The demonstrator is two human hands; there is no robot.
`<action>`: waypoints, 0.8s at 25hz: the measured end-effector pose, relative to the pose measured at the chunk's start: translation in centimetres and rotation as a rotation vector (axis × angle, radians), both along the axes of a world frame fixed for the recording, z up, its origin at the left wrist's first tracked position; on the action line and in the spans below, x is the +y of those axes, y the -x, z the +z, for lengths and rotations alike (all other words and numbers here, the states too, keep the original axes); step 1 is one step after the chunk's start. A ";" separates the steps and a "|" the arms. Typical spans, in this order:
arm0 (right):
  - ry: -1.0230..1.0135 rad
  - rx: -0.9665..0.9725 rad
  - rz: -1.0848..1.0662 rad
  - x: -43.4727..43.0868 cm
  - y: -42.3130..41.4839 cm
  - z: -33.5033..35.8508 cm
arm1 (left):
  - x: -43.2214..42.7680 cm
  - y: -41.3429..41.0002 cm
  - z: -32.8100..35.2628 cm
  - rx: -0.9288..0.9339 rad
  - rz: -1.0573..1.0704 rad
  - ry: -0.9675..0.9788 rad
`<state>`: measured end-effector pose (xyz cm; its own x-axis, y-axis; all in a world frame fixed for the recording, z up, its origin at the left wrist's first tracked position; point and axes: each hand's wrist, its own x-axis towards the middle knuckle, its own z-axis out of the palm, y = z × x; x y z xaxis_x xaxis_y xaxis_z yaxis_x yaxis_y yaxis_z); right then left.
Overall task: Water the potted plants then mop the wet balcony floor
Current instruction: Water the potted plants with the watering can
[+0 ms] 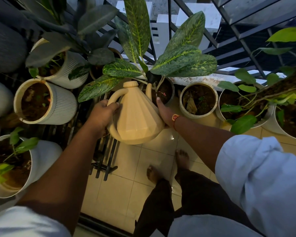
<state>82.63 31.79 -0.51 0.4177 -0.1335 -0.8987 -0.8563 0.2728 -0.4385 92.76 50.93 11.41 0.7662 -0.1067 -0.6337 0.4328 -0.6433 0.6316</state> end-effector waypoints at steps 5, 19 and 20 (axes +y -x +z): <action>0.116 -0.110 0.067 0.9 0.4 -0.5 | 2.5 2.3 -0.3 0.040 0.060 0.080; 0.376 -0.266 0.030 2.5 0.8 0.8 | 7.1 8.3 -0.6 0.068 0.068 0.274; 0.381 -0.266 0.038 2.7 0.9 1.0 | 7.3 8.4 -0.5 0.062 0.069 0.267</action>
<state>81.78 34.44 0.48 0.6379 -0.4134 -0.6498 -0.7070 0.0201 -0.7069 84.34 58.20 10.92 0.7383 -0.2250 -0.6359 0.5129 -0.4249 0.7459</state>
